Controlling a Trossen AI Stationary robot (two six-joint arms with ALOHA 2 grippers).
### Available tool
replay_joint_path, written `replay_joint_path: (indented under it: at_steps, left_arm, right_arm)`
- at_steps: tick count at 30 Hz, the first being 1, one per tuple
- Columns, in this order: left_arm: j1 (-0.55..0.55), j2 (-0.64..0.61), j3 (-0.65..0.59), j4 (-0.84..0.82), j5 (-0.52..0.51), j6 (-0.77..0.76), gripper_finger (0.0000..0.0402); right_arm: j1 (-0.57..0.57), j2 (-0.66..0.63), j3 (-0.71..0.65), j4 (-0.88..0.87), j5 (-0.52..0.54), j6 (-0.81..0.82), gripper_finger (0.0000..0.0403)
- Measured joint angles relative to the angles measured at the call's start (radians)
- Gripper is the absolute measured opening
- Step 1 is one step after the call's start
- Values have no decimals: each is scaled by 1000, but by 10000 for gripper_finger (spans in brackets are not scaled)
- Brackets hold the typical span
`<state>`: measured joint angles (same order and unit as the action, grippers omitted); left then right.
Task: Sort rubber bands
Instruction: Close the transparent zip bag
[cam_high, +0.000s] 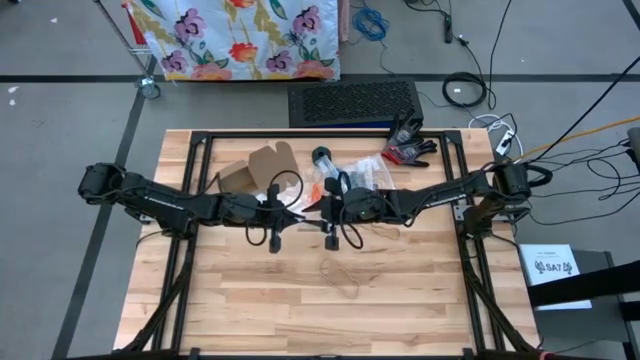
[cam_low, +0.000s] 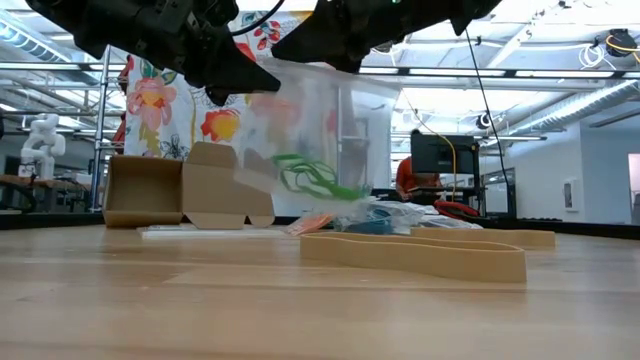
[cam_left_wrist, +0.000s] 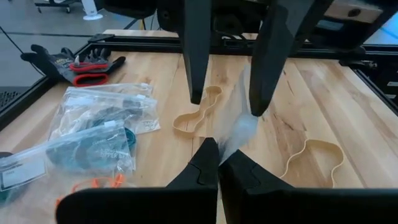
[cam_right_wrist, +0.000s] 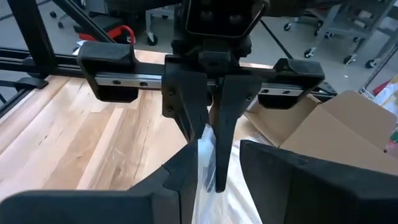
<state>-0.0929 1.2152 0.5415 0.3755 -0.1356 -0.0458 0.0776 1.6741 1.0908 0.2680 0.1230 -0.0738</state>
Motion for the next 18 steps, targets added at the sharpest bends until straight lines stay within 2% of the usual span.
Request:
replay_joint_path:
  at_steps: [3,8,14,18]
  left_arm:
    - [0,0,0,-2,-3,0,0]
    - [2,0,0,-2,-5,0,0]
    - [1,0,0,3,-5,-1,0]
    - [1,0,0,9,-4,-29,0]
  right_arm:
    - [2,0,0,7,-2,2,112]
    - [2,0,0,11,-73,9,112]
    - [-1,0,0,2,-66,22,110]
    - [-9,0,0,0,-64,29,91]
